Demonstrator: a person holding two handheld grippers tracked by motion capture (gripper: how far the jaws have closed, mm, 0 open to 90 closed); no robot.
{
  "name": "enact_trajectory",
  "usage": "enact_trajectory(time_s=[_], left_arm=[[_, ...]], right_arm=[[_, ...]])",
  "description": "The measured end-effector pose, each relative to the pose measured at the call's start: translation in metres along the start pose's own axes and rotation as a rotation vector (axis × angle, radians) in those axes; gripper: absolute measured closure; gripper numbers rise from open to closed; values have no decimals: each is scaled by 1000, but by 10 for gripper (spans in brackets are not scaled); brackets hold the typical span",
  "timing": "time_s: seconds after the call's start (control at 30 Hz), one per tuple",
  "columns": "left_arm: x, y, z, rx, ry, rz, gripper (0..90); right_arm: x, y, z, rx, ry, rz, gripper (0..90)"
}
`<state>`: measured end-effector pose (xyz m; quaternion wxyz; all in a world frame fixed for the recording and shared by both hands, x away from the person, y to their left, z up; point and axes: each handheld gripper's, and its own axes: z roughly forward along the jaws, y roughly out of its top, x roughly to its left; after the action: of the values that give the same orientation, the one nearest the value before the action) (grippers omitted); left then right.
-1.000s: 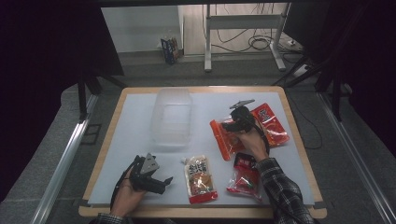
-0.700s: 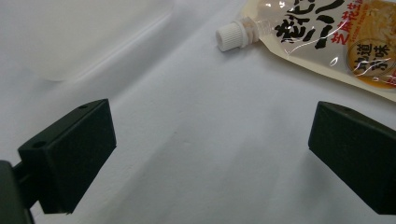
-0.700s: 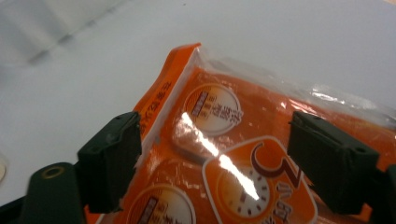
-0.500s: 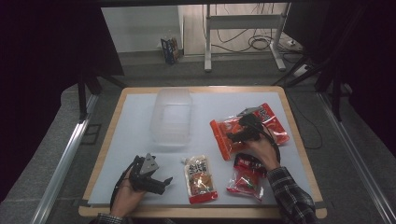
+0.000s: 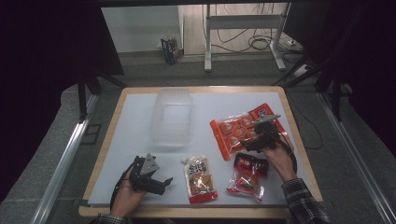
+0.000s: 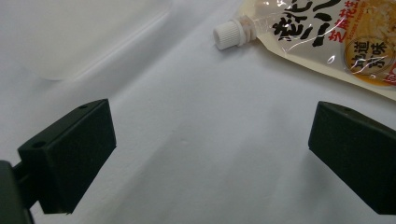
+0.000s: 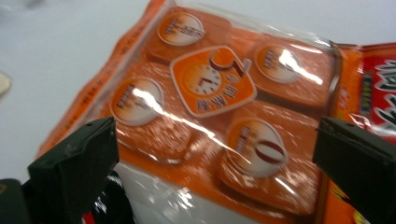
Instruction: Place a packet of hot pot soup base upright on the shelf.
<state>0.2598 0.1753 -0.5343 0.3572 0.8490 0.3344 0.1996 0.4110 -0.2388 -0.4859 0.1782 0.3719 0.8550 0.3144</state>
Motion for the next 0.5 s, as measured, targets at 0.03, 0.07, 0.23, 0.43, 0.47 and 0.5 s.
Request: enact_trajectory(time_s=[0.03,0.07,0.23,0.43,0.47,0.5], left_arm=[[0,0,0,0,0,0,7],[0,0,0,0,2,1,7],[0,0,0,0,3,1,7],[0,0,0,1,2,2,7],[-1,0,0,1,2,4,7],[-1,0,0,1,2,4,7]], right_arm=[[0,0,0,0,0,0,0],[-3,-4,-3,-1,-13,-4,0],[-11,-11,-11,-7,-34,5,0],[-17,-16,-15,-8,-45,18,0],[-20,-17,-16,-9,-48,23,0],[-21,-17,-16,-6,-49,26,0]])
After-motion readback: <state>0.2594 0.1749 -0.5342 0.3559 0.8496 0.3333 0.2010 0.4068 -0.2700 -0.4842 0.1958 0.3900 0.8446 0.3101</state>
